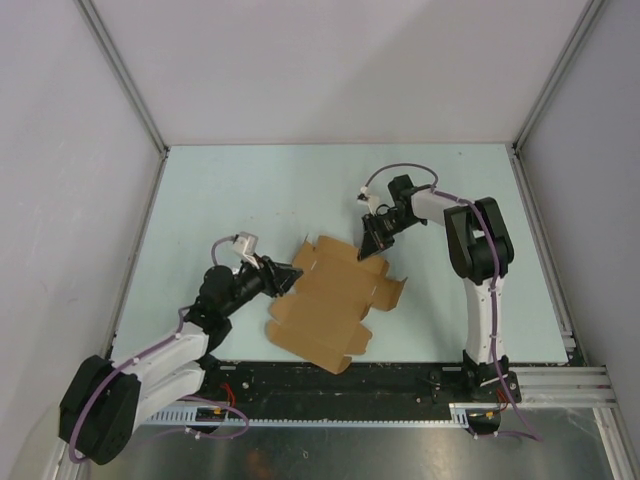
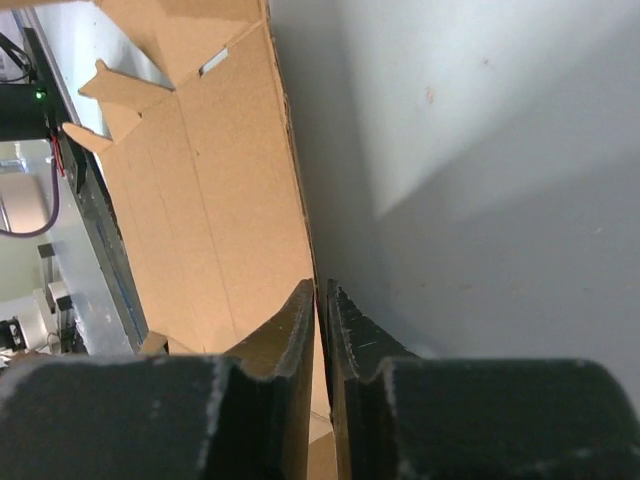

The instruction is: Fold the paper box

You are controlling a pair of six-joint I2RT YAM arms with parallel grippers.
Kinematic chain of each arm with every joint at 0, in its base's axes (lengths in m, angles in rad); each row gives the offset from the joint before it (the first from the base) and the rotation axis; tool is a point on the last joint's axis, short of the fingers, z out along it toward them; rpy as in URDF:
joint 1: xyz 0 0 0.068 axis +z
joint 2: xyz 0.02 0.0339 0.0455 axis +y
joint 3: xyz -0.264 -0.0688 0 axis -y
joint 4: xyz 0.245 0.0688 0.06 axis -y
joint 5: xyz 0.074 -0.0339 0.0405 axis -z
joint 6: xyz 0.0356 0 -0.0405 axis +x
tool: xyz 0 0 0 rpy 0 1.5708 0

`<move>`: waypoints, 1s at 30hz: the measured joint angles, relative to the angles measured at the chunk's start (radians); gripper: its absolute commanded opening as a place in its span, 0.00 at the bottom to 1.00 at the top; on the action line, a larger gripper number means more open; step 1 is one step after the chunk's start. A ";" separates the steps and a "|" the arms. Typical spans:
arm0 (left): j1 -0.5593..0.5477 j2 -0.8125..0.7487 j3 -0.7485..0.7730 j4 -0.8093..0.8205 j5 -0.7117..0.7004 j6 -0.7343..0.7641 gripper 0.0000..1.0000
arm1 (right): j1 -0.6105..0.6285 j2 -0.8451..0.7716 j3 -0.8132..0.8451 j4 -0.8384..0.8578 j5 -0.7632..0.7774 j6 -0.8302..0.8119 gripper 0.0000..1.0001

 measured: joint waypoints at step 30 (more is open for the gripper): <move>0.058 -0.053 0.084 -0.119 -0.249 0.014 0.52 | 0.212 -0.618 -0.422 0.268 0.759 0.100 0.00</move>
